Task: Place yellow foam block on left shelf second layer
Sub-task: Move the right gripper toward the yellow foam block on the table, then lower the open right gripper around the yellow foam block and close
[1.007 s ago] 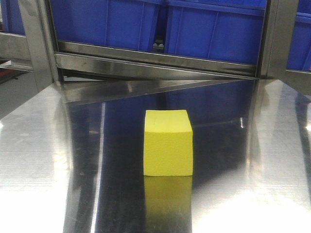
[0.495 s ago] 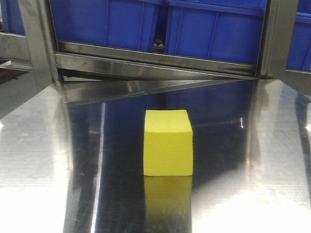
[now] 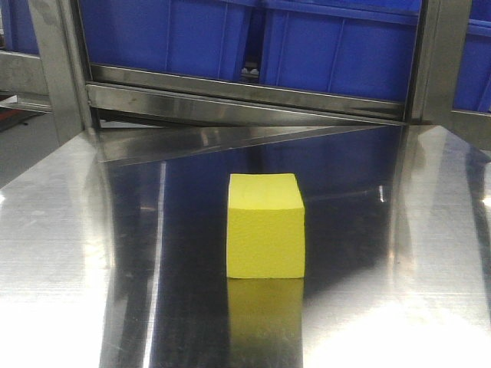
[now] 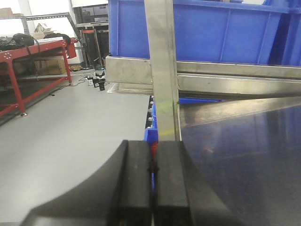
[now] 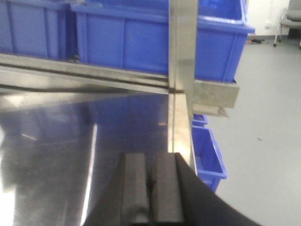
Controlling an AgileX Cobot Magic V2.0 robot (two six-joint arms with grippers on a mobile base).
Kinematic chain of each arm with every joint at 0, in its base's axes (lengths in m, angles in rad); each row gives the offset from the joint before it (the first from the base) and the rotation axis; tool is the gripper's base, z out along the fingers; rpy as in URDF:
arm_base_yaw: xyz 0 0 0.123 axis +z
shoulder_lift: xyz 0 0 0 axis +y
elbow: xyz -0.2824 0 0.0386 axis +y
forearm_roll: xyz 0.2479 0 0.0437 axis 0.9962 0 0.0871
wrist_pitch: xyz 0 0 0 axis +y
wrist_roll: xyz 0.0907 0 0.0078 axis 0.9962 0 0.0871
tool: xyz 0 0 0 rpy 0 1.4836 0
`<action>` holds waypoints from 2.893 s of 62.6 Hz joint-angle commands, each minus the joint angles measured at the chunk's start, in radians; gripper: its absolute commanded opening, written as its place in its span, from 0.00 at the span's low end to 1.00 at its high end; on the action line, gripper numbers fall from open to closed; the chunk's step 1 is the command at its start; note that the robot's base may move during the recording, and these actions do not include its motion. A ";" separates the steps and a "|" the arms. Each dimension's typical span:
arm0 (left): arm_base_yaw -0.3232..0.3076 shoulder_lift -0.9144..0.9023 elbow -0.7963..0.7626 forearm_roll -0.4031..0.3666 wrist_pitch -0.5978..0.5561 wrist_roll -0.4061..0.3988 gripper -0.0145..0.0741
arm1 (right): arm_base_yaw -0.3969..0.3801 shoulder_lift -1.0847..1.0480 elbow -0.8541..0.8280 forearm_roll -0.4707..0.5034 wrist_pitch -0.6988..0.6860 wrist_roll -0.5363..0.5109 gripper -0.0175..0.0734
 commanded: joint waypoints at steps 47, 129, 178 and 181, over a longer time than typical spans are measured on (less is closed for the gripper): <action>0.001 -0.020 0.024 -0.005 -0.083 -0.004 0.30 | 0.390 0.687 -0.431 -0.122 0.069 0.073 0.70; 0.001 -0.020 0.024 -0.005 -0.083 -0.004 0.30 | 0.758 1.685 -1.390 -0.140 0.862 0.765 0.89; 0.001 -0.020 0.024 -0.005 -0.083 -0.004 0.30 | 0.758 1.803 -1.381 -0.130 0.830 0.766 0.89; 0.001 -0.020 0.024 -0.005 -0.083 -0.004 0.30 | 0.756 1.803 -1.381 -0.129 0.828 0.766 0.89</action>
